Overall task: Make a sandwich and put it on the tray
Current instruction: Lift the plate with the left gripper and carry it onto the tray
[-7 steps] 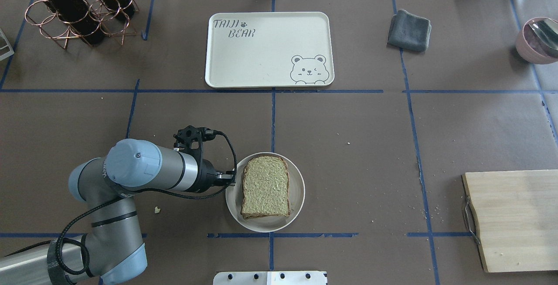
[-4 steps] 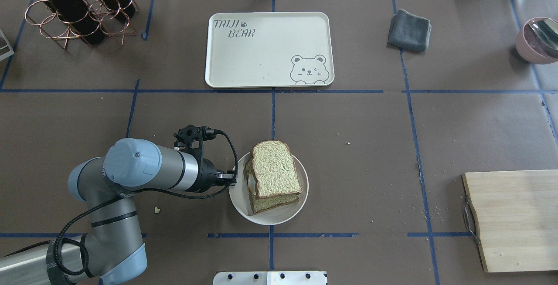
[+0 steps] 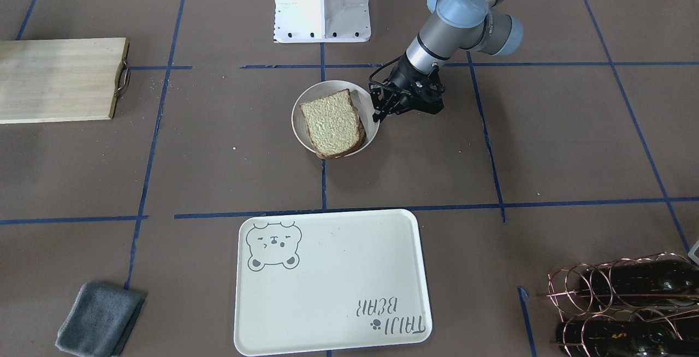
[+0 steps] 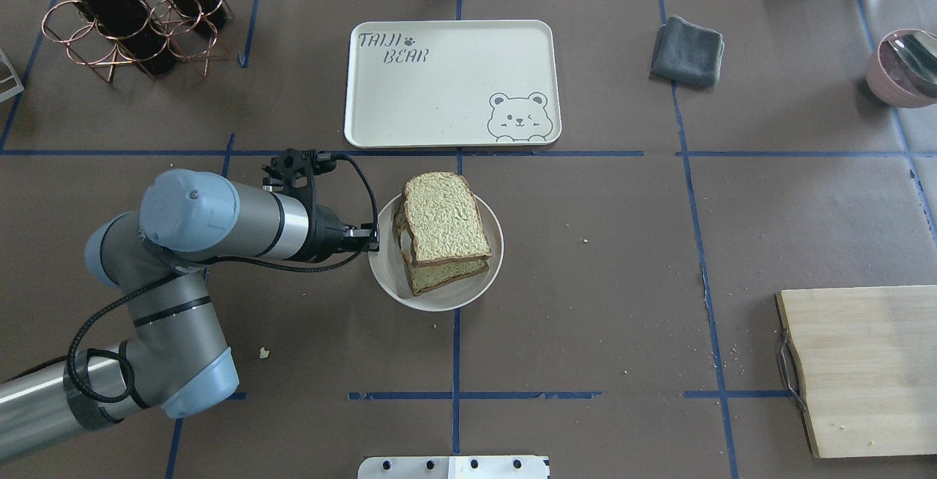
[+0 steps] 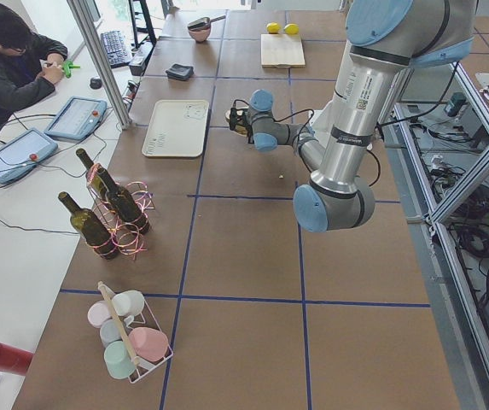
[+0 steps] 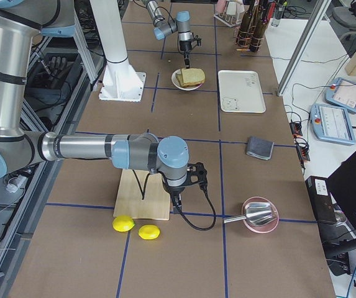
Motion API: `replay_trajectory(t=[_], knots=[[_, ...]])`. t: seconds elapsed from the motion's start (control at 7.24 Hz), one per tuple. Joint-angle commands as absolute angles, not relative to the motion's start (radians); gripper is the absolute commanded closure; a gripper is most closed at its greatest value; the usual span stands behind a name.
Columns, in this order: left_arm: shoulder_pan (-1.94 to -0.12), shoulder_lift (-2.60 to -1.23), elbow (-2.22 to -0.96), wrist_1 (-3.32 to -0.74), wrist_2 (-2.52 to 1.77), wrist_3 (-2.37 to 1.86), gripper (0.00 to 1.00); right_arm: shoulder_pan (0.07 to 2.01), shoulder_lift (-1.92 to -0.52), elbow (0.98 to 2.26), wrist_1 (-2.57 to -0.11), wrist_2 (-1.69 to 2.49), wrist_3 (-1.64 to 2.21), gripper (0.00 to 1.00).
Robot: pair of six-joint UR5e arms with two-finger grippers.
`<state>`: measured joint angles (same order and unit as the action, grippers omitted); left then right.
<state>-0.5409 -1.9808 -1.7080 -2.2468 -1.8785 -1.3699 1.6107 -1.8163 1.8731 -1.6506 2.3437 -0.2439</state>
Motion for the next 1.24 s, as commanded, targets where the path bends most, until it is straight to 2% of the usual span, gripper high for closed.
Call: replay_trajectory(t=[0.0, 0.41, 0.83, 1.11], knots=[[-0.662, -2.037, -1.668, -2.244, -1.940, -1.374, 1.00, 1.611, -1.816, 1.873, -1.651, 2.342, -0.245, 0.00], [-0.773, -2.306, -1.278, -2.261, -2.024, -1.373, 1.00, 1.611, -1.813, 1.873, -1.651, 2.336, -0.245, 0.00], [-0.805, -2.538, -0.847, -2.420, -2.026, -1.368, 1.00, 1.611, -1.813, 1.873, -1.651, 2.335, -0.242, 0.00], [-0.805, -2.597, -0.679, -2.517, -2.020, -1.346, 1.00, 1.609, -1.807, 1.871, -1.651, 2.324, -0.242, 0.00]])
